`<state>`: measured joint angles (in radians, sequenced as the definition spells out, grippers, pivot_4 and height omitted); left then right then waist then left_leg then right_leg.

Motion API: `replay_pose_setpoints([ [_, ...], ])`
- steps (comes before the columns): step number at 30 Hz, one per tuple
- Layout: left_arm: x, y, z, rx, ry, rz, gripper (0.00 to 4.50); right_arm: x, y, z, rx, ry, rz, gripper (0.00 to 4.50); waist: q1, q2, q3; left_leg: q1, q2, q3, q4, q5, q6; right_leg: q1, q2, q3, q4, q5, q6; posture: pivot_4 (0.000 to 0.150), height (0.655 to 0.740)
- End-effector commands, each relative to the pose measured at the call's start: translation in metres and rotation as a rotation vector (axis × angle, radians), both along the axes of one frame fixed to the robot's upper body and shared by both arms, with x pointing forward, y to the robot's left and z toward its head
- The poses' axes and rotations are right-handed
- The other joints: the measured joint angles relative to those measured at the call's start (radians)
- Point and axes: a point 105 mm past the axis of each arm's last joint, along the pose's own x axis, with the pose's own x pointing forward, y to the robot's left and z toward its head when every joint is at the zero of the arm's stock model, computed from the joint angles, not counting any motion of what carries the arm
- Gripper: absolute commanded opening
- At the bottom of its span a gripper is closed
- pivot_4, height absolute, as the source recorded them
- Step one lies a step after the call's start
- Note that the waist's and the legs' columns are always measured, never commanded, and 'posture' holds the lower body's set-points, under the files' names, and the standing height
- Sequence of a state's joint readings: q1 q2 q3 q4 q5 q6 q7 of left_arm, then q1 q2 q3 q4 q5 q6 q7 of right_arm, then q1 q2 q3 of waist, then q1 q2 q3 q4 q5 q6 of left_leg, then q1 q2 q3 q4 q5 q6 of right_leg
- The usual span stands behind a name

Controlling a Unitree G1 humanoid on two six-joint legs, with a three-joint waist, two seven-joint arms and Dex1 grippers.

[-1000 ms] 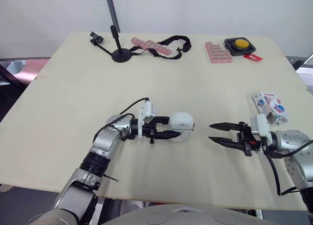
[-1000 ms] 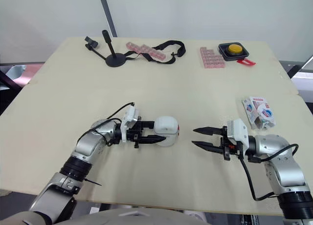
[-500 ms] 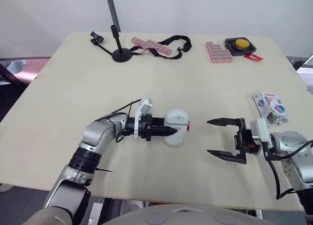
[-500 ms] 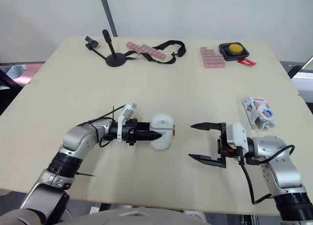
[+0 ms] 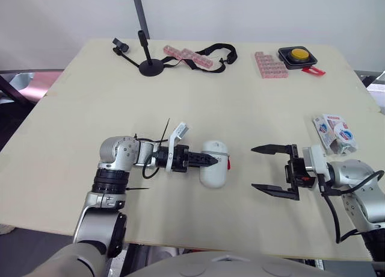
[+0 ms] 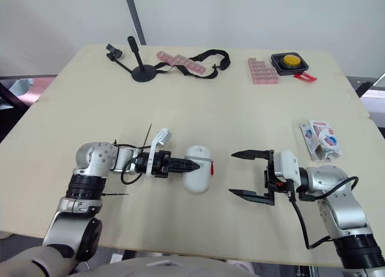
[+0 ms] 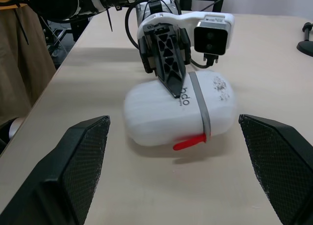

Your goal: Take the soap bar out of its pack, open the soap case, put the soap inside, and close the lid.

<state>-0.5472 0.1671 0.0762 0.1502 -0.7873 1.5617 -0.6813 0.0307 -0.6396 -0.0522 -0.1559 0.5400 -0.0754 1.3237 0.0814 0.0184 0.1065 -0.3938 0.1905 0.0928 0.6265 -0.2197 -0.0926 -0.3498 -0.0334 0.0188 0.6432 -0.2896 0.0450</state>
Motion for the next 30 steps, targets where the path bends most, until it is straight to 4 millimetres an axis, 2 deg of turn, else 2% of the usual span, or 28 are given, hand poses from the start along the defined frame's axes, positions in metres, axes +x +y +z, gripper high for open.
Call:
replay_pose_setpoints([
  [1,0.001,0.004,0.003,0.021,0.012,-0.003,1.94,0.001,0.000,0.010,0.036,-0.014,-0.009,4.49,-0.002,0.000,0.000,0.000,0.000,0.000,0.000,0.000,0.000,0.000,0.000,0.000,-0.001,0.000,0.000,0.150,0.7385],
  [10,-0.004,0.006,-0.005,0.084,0.001,-0.050,1.94,0.001,-0.003,0.006,0.022,0.006,-0.015,4.49,0.000,0.000,0.000,0.001,0.000,-0.001,-0.003,0.000,0.000,0.004,0.000,-0.002,-0.006,0.000,0.000,0.150,0.7385],
  [11,-0.003,0.007,-0.006,0.092,-0.009,-0.051,2.43,0.001,-0.003,0.006,0.021,0.006,-0.015,4.50,0.000,0.000,0.000,0.001,0.000,-0.001,-0.003,0.000,0.000,0.004,0.000,-0.002,-0.006,0.000,0.000,0.150,0.7385],
  [12,-0.003,0.007,-0.007,0.099,-0.019,-0.052,2.43,0.000,-0.002,0.005,0.018,0.009,-0.013,4.50,-0.001,0.000,0.000,0.001,0.000,-0.001,-0.003,0.000,0.000,0.004,-0.001,-0.002,-0.007,0.000,0.000,0.150,0.7385],
  [14,-0.002,0.008,-0.008,0.111,-0.037,-0.059,3.11,0.000,-0.002,0.004,0.013,0.012,-0.012,4.50,-0.002,0.000,0.000,0.001,0.000,-0.001,-0.004,0.000,0.000,0.004,-0.001,-0.002,-0.007,0.000,0.000,0.150,0.7385],
  [16,-0.001,0.010,-0.008,0.117,-0.049,-0.063,3.47,0.001,-0.002,0.004,0.011,0.012,-0.015,4.50,-0.001,0.000,0.001,0.001,0.000,-0.001,-0.004,0.000,-0.001,0.005,-0.001,-0.002,-0.007,0.000,0.000,0.150,0.7385],
  [17,0.000,0.010,-0.008,0.117,-0.053,-0.064,3.89,0.001,-0.002,0.004,0.011,0.012,-0.016,4.50,-0.001,0.000,0.001,0.001,0.000,-0.001,-0.004,0.000,-0.001,0.005,-0.001,-0.002,-0.007,0.000,0.000,0.150,0.7385],
  [18,0.001,0.011,-0.007,0.120,-0.058,-0.068,3.96,0.002,-0.003,0.004,0.010,0.013,-0.018,4.50,0.000,0.000,0.001,0.002,0.000,-0.001,-0.004,0.000,0.000,0.005,-0.001,-0.002,-0.007,0.000,0.000,0.150,0.7385],
  [19,0.001,0.012,-0.007,0.123,-0.065,-0.072,4.33,0.002,-0.003,0.004,0.009,0.013,-0.019,4.50,-0.001,0.000,0.001,0.002,0.000,-0.001,-0.004,0.000,0.000,0.005,-0.002,-0.002,-0.007,0.000,0.000,0.150,0.7385],
  [20,0.001,0.014,-0.007,0.129,-0.076,-0.075,4.45,0.002,-0.003,0.004,0.008,0.012,-0.020,4.50,-0.001,0.000,0.001,0.003,0.000,-0.001,-0.004,0.000,0.000,0.006,-0.002,-0.002,-0.007,0.000,0.000,0.150,0.7385],
  [26,0.002,0.028,-0.008,0.180,-0.172,-0.093,4.45,0.003,-0.005,0.002,0.004,0.018,-0.035,4.50,-0.008,0.000,0.001,0.006,0.000,-0.001,-0.008,0.001,-0.002,0.007,-0.002,-0.002,-0.008,0.000,0.000,0.150,0.7385],
  [30,0.004,0.044,0.002,0.168,-0.244,-0.082,4.45,0.005,-0.009,0.000,0.003,0.025,-0.062,4.50,-0.007,0.000,0.001,0.010,-0.001,-0.001,-0.017,0.003,-0.005,0.009,-0.002,-0.002,-0.011,0.000,0.000,0.150,0.7385],
])
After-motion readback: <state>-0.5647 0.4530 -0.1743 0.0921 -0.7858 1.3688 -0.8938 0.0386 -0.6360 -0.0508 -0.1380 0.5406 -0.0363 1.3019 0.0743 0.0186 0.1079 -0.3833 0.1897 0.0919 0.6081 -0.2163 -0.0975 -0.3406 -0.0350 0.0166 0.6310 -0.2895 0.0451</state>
